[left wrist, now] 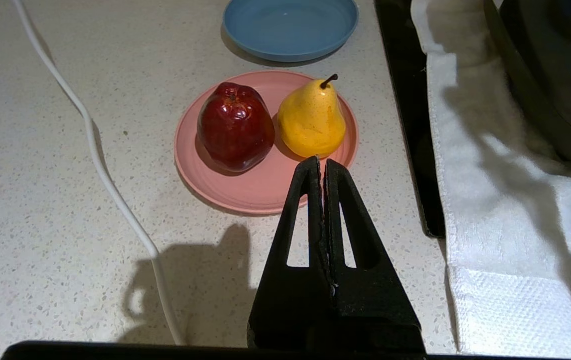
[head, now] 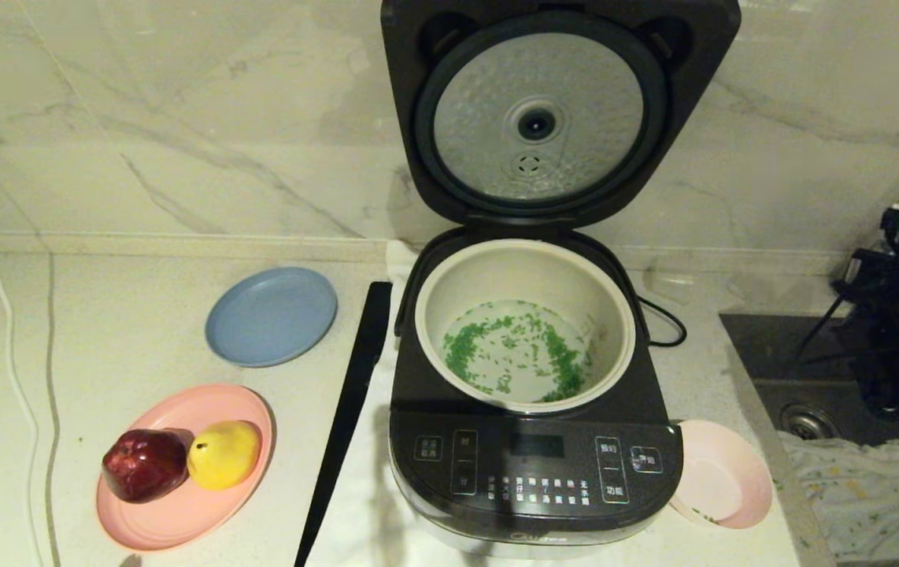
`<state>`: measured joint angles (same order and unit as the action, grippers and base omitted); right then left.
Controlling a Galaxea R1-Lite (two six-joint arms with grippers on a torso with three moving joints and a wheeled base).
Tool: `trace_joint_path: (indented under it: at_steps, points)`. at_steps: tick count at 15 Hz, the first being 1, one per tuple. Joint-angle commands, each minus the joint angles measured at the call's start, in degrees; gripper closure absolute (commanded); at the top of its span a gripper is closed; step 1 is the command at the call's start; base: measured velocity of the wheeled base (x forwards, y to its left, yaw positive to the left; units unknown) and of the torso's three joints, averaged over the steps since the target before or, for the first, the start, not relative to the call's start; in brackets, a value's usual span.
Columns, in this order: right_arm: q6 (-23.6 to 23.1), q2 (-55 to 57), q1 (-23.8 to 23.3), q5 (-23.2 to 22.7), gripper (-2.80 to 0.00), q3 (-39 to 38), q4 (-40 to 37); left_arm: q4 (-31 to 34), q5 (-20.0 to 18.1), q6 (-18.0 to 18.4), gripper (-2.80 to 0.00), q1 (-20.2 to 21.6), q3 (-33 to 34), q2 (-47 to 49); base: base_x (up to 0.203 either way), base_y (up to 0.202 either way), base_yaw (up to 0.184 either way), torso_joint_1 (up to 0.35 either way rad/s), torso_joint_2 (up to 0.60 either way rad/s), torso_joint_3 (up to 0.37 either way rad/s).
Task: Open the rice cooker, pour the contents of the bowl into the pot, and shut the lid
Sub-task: Turn off the tap, then close the rice cooker
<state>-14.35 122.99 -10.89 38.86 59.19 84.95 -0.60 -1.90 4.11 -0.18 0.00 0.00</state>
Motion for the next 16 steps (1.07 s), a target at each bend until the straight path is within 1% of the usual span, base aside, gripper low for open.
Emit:
trace_joint_path:
  at_steps: [1, 2, 3, 4, 6, 7, 8, 9, 10, 12, 13, 14, 15, 16]
  points:
    - [1.35, -10.89, 4.41, 0.18, 0.0, -2.16, -7.18, -0.02, -0.02, 0.02, 0.0, 0.01, 0.26, 0.0, 0.0, 0.0, 0.0, 0.0, 0.0, 0.0]
    - [2.99, -13.82, 5.83, 0.19, 0.0, -1.62, -13.18, -0.02, -0.03, 0.02, 0.0, 0.01, 0.26, 0.0, 0.0, 0.0, 0.0, 0.0, 0.0, 0.0]
    - [4.83, -16.43, 7.24, 0.16, 0.0, -0.37, -21.05, -0.02, -0.03, 0.02, 0.0, 0.01, 0.26, 0.0, 0.0, 0.0, 0.0, 0.0, 0.0, 0.0]
    - [7.4, -18.84, 8.89, 0.09, 0.0, 2.2, -30.6, -0.02, -0.03, 0.02, 0.0, 0.01, 0.26, 0.04, 0.0, 0.0, 0.0, 0.0, 0.0, 0.0]
    - [14.52, -22.63, 11.95, -1.13, 0.0, 10.97, -51.62, -0.02, -0.03, 0.02, 0.0, 0.01, 0.26, 0.0, 0.0, 0.0, 0.0, 0.0, 0.0, 0.0]
    - [18.51, -24.35, 13.56, -3.17, 0.0, 15.92, -62.35, -0.02, -0.03, 0.02, 0.0, 0.01, 0.26, 0.09, 0.0, 0.0, 0.0, 0.0, 0.0, 0.0]
    - [22.72, -25.64, 14.99, -6.43, 0.0, 21.44, -72.8, -0.02, -0.03, 0.02, 0.0, 0.01, 0.26, 0.0, 0.0, 0.0, 0.0, 0.0, 0.0, 0.0]
    - [27.03, -26.41, 16.22, -10.81, 0.0, 26.99, -82.29, -0.02, -0.03, 0.02, 0.0, 0.01, 0.26, 0.0, 0.0, 0.0, 0.0, 0.0, 0.0, 0.0]
    - [31.32, -26.85, 17.2, -16.46, 0.0, 31.98, -90.16, -0.02, -0.03, 0.02, 0.0, 0.01, 0.26, 0.0, 0.0, 0.0, 0.0, 0.0, 0.0, 0.0]
    - [40.86, -26.65, 18.37, -31.32, 0.0, 41.51, -102.92, -0.02, -0.03, 0.02, 0.0, 0.01, 0.26, 0.0, 0.0, 0.0, 0.0, 0.0, 0.0, 0.0]
    - [44.18, -26.32, 18.79, -38.68, 0.0, 45.66, -107.43, -0.02, -0.03, 0.02, 0.0, 0.01, 0.26, 0.0, 0.0, 0.0, 0.0, 0.0, 0.0, 0.0]
    - [46.79, -26.21, 19.06, -45.11, 0.0, 47.9, -110.15, -0.02, -0.03, 0.02, 0.0, 0.01, 0.26, 0.0, 0.0, 0.0, 0.0, 0.0, 0.0, 0.0]
    - [49.74, -26.12, 19.22, -50.23, 0.0, 48.67, -111.16, -0.02, -0.03, 0.02, 0.0, 0.01, 0.26, 0.0, 0.0, 0.0, 0.0, 0.0, 0.0, 0.0]
    - [53.14, -25.67, 19.3, -53.08, 0.0, 49.33, -110.6, -0.02, -0.03, 0.02, 0.0, 0.01, 0.26, 0.0, 0.0, 0.0, 0.0, 0.0, 0.0, 0.0]
